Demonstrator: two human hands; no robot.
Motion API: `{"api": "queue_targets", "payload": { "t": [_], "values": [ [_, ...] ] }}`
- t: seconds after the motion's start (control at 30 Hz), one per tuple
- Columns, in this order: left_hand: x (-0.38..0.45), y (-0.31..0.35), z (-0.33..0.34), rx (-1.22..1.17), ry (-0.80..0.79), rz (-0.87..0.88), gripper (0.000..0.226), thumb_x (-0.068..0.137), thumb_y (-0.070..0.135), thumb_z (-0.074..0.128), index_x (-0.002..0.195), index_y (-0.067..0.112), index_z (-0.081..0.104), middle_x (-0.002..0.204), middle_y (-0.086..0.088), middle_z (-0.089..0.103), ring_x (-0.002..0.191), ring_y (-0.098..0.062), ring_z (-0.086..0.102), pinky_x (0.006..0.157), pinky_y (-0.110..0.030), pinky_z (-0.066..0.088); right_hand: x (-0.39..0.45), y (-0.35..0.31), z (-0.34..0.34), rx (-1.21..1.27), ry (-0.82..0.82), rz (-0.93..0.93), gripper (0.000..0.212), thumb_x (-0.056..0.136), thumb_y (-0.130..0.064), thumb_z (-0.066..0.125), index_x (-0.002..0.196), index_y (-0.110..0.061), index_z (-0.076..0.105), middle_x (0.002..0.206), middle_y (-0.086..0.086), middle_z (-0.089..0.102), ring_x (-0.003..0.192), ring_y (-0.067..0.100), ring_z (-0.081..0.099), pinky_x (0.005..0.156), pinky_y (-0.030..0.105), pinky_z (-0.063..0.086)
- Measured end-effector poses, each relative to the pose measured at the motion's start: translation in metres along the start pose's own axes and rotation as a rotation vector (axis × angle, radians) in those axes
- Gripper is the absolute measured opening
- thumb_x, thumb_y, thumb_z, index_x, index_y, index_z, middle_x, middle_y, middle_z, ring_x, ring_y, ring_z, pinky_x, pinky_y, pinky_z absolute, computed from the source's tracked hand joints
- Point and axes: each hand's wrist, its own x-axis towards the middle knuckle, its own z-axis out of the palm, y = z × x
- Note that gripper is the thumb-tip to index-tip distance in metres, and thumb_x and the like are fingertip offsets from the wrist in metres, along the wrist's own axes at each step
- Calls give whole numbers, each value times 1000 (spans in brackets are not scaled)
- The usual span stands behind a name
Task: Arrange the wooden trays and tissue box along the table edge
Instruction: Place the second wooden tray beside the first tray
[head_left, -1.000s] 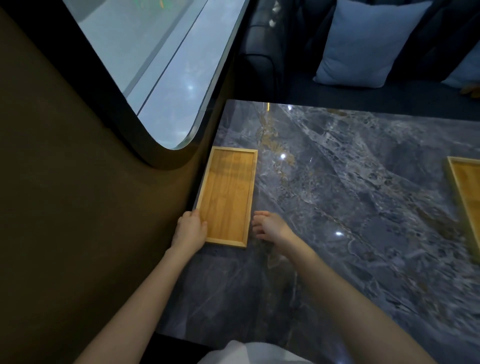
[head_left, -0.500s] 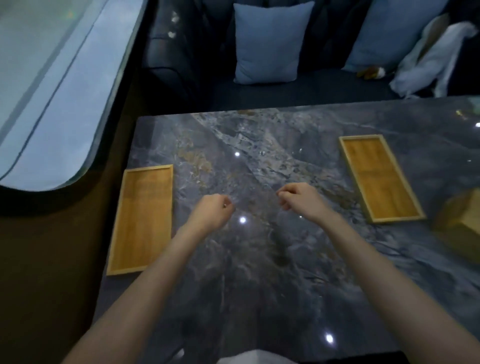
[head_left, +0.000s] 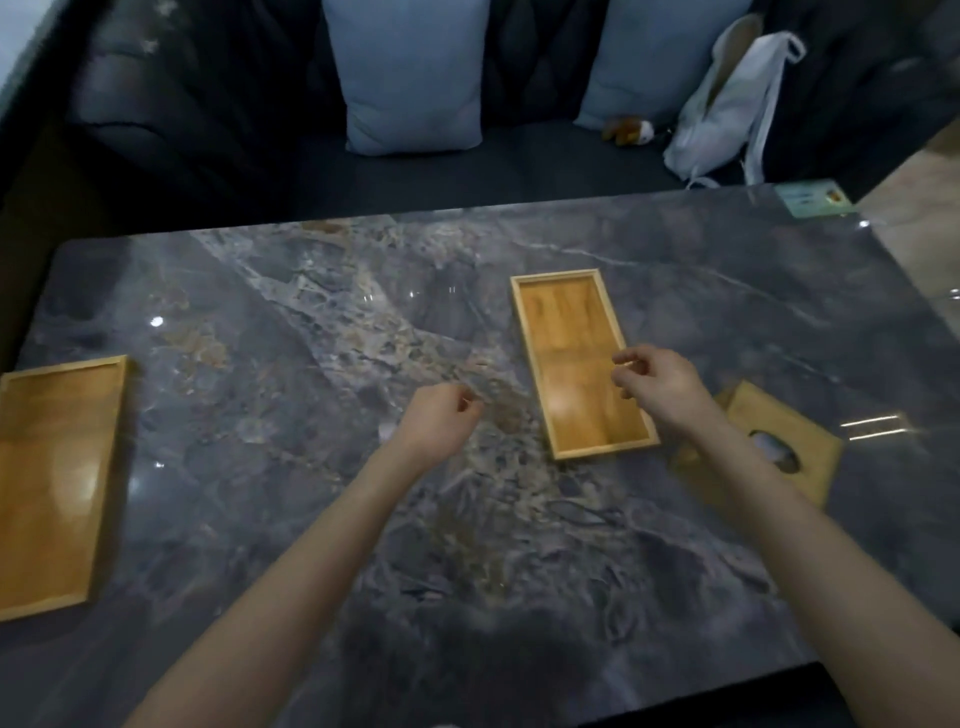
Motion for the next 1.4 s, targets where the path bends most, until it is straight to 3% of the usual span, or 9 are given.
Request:
{"api": "queue_targets", "payload": {
  "t": [0.1, 0.23, 0.37, 0.53, 0.73, 0.9, 1.07, 1.27, 1.4],
  "values": [
    [21, 20, 29, -15, 12, -12, 31, 90, 21, 48, 100, -5, 62, 100, -23, 68, 101, -34, 61, 84, -38, 44, 18, 27, -20, -65, 1, 44, 35, 85, -17, 58, 117, -4, 59, 112, 19, 66, 109, 32, 59, 87, 32, 43],
    [41, 31, 55, -41, -6, -74, 37, 90, 22, 50, 118, -2, 55, 112, -21, 67, 110, -32, 59, 91, -37, 45, 36, 48, -22, -98, -43, 86, 38, 84, -16, 58, 119, -4, 56, 113, 20, 66, 112, 33, 56, 89, 31, 43],
    [63, 43, 79, -5, -21, -143, 32, 89, 23, 51, 109, -2, 56, 114, -20, 64, 110, -33, 58, 86, -34, 43, 59, 67, -16, -111, -116, 153, 37, 84, -18, 57, 120, -6, 56, 120, 20, 62, 115, 33, 55, 90, 32, 43],
    [82, 49, 100, -5, -5, -160, 30, 86, 16, 56, 109, -3, 55, 114, -21, 63, 108, -32, 58, 80, -32, 42, 78, 80, -3, -127, -204, 168, 11, 80, -13, 56, 86, -4, 59, 92, 19, 62, 98, 35, 61, 68, 26, 35],
    [94, 48, 113, 12, 42, -212, 41, 80, 16, 61, 117, 0, 53, 112, -22, 63, 104, -35, 58, 89, -40, 48, 86, 86, 7, -107, -183, 139, 18, 78, -7, 57, 91, 3, 64, 99, 24, 67, 95, 36, 62, 67, 26, 37],
    [96, 46, 118, 39, 63, -204, 31, 83, 8, 54, 112, -3, 54, 111, -24, 61, 106, -37, 55, 90, -40, 44, 82, 86, 15, -209, -105, 60, 22, 77, -1, 53, 94, 0, 67, 99, 22, 69, 96, 37, 63, 76, 37, 51],
    [94, 48, 115, 46, 57, -199, 21, 83, 6, 53, 101, -4, 57, 110, -23, 58, 105, -34, 53, 86, -32, 39, 78, 86, 11, -142, -109, 66, 21, 77, -1, 53, 84, -4, 72, 87, 16, 72, 85, 32, 65, 72, 36, 51],
    [79, 49, 105, 42, 114, -144, 19, 81, 7, 56, 95, -4, 62, 99, -21, 58, 90, -31, 55, 72, -24, 36, 66, 76, -1, -123, -131, 81, 18, 79, -1, 55, 81, -6, 72, 78, 8, 67, 74, 20, 59, 66, 28, 44],
    [67, 43, 88, -10, 150, -122, 19, 79, 8, 57, 95, 0, 65, 102, -15, 62, 85, -27, 61, 73, -28, 50, 54, 55, -6, -135, -106, 26, 19, 80, -3, 57, 89, -7, 73, 87, 10, 71, 83, 22, 63, 73, 31, 48]
  ]
}}
